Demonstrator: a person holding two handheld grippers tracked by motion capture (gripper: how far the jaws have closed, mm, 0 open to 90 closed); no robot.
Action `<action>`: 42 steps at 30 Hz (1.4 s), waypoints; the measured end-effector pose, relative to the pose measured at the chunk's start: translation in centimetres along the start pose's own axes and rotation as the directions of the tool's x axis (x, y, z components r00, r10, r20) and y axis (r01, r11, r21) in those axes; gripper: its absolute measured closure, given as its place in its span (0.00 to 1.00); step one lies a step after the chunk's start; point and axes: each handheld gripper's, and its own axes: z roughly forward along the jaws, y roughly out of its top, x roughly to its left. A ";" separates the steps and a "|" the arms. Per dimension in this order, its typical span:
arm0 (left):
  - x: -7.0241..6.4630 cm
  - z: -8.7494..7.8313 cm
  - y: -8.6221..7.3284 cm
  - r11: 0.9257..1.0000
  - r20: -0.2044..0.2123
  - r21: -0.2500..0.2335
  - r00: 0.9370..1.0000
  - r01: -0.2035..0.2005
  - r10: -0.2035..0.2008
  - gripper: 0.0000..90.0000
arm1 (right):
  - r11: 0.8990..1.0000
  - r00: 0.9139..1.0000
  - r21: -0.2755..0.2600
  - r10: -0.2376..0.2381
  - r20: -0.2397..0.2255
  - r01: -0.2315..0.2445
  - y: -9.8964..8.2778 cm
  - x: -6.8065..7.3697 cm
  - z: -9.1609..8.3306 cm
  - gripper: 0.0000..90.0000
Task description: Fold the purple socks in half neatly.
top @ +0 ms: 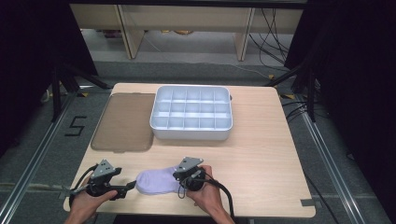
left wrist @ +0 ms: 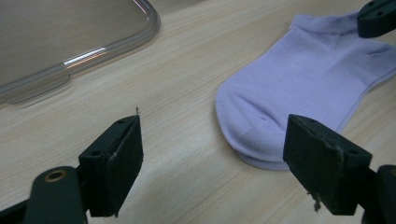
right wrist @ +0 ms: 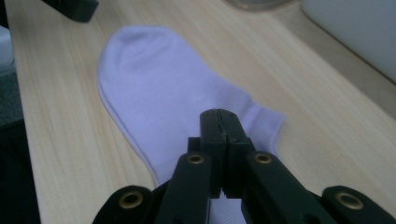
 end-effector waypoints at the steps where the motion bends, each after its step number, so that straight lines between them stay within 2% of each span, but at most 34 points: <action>1: 0.0 0.1 0.0 1.000 0.003 -0.006 1.000 -0.004 0.004 0.22 | 1.000 1.000 0.020 -0.012 -0.001 0.012 0.0 0.0 0.1 1.00; 3: 0.0 0.1 -0.1 1.000 0.010 -0.010 1.000 -0.010 0.010 0.22 | 0.998 0.999 0.053 -0.037 0.007 0.036 -0.4 0.0 0.7 1.00; 6: -0.2 0.1 0.0 1.000 0.012 -0.017 1.000 0.006 -0.006 0.22 | 0.996 0.999 0.078 -0.035 0.005 0.034 -0.8 -0.1 0.8 1.00; 7: -0.1 0.0 0.1 1.000 0.023 0.004 1.000 -0.012 0.012 0.22 | 0.994 0.999 0.102 -0.032 0.015 0.031 -1.2 -0.2 0.9 1.00; 10: 0.0 -0.1 0.1 0.999 0.024 0.014 0.999 -0.029 0.028 0.22 | 0.995 1.000 0.100 -0.019 0.001 0.019 -1.6 -0.5 0.7 1.00; 11: 0.0 -0.1 0.1 1.000 0.025 0.015 0.999 -0.027 0.026 0.22 | 0.994 1.000 0.110 -0.020 0.008 0.019 -1.7 -0.6 0.5 1.00; 12: -0.3 0.2 0.0 1.000 0.027 -0.021 1.000 0.009 -0.009 0.22 | 0.993 1.000 0.114 -0.016 0.023 0.013 -1.9 -0.7 0.2 1.00; 14: -0.2 0.0 0.0 1.000 0.030 -0.003 1.000 0.000 0.000 0.22 | 0.993 1.000 0.118 -0.003 0.023 0.000 -2.5 -1.0 -0.4 1.00; 15: -0.2 0.1 0.0 1.000 0.036 -0.007 0.999 0.003 -0.003 0.22 | 0.993 0.999 0.116 0.016 0.034 -0.020 -3.2 -1.3 -1.2 1.00; 16: -0.2 0.1 0.0 1.000 0.036 -0.007 0.999 0.003 -0.003 0.22 | 0.993 0.999 0.116 0.016 0.034 -0.020 -3.2 -1.3 -1.2 1.00; 17: -0.4 0.2 -0.1 1.000 0.046 -0.018 0.999 0.021 -0.020 0.22 | 0.993 0.999 0.116 0.015 0.030 -0.018 -3.5 -1.6 -1.6 1.00; 18: -0.1 0.1 0.0 1.000 0.065 0.014 0.998 -0.026 0.025 0.21 | 0.992 0.999 0.121 0.025 0.042 -0.030 -3.8 -1.8 -2.0 1.00; 19: -0.1 0.2 0.0 1.000 0.093 0.008 0.996 -0.013 0.012 0.21 | 0.993 0.998 0.115 0.029 0.056 -0.035 -4.2 -2.0 -2.2 1.00; 20: -0.3 0.3 0.0 1.000 0.103 -0.009 0.995 0.013 -0.012 0.21 | 0.991 0.997 0.126 0.043 0.066 -0.051 -4.4 -2.2 -2.7 1.00; 21: -0.4 0.5 0.1 0.999 0.108 -0.030 0.994 0.029 -0.025 0.21 | 0.992 0.997 0.112 0.048 0.065 -0.055 -4.8 -2.4 -2.9 1.00; 22: -0.6 0.4 0.1 0.999 0.101 -0.022 0.995 0.029 -0.026 0.21 | 0.988 0.995 0.130 0.077 0.071 -0.085 -5.0 -2.5 -3.3 1.00; 23: -0.5 0.5 0.2 1.000 0.105 -0.020 0.994 0.014 -0.011 0.21 | 0.988 0.991 0.119 0.085 0.099 -0.097 -5.4 -2.7 -3.7 0.99; 25: -0.8 0.7 0.3 0.999 0.114 -0.022 0.993 0.031 -0.028 0.22 | 0.987 0.991 0.121 0.096 0.088 -0.107 -5.8 -2.9 -4.2 0.99; 26: -0.7 0.7 0.4 1.000 0.122 -0.007 0.992 0.013 -0.012 0.22 | 0.987 0.991 0.121 0.096 0.088 -0.107 -5.8 -2.9 -4.2 0.99; 27: -1.0 1.0 0.5 0.999 0.138 -0.011 0.990 0.036 -0.034 0.22 | 0.985 0.990 0.129 0.101 0.093 -0.113 -5.9 -3.1 -4.4 0.99; 28: -1.2 1.2 0.6 0.999 0.151 -0.019 0.988 0.036 -0.033 0.22 | 0.987 0.991 0.118 0.098 0.096 -0.109 -6.1 -3.2 -4.5 0.99; 29: -1.4 1.5 0.8 1.000 0.168 -0.008 0.986 0.020 -0.019 0.22 | 0.988 0.993 0.120 0.089 0.083 -0.099 -6.2 -3.3 -4.6 0.99; 30: -1.4 1.6 1.0 1.000 0.177 -0.002 0.984 0.003 -0.003 0.23 | 0.989 0.991 0.106 0.096 0.089 -0.105 -6.4 -3.5 -4.6 0.98; 32: -2.1 2.1 1.4 1.000 0.188 -0.003 0.982 0.012 -0.012 0.26 | 0.987 0.989 0.106 0.112 0.094 -0.122 -6.5 -3.4 -4.8 0.98; 33: -2.3 2.4 1.8 1.000 0.204 0.008 0.979 -0.009 0.008 0.26 | 0.987 0.989 0.107 0.111 0.102 -0.122 -6.4 -3.4 -4.7 0.98; 34: -2.6 2.6 2.0 1.000 0.213 0.010 0.977 -0.021 0.018 0.29 | 0.985 0.991 0.123 0.108 0.084 -0.118 -6.3 -3.4 -4.9 0.98; 35: -3.1 2.9 2.1 1.000 0.218 0.000 0.976 -0.001 0.001 0.32 | 0.988 0.991 0.108 0.096 0.096 -0.106 -6.4 -3.4 -4.7 0.98; 36: -3.4 3.2 2.4 1.000 0.215 0.009 0.977 -0.022 0.020 0.33 | 0.986 0.991 0.128 0.101 0.086 -0.111 -6.3 -3.4 -4.8 0.98; 38: -4.1 3.8 2.7 1.000 0.223 0.012 0.975 -0.018 0.015 0.37 | 0.989 0.992 0.107 0.092 0.090 -0.101 -6.4 -3.5 -4.7 0.98; 40: -4.5 4.5 3.0 1.000 0.237 0.018 0.971 -0.025 0.020 0.41 | 0.987 0.991 0.111 0.106 0.082 -0.115 -6.4 -3.4 -4.8 0.97; 41: -4.6 4.8 3.1 0.999 0.238 0.022 0.971 -0.032 0.026 0.44 | 0.991 0.993 0.106 0.078 0.083 -0.087 -6.4 -3.6 -4.6 0.97; 42: -4.8 5.1 3.2 0.999 0.232 0.031 0.973 -0.017 0.009 0.44 | 0.991 0.993 0.106 0.078 0.083 -0.087 -6.4 -3.6 -4.6 0.97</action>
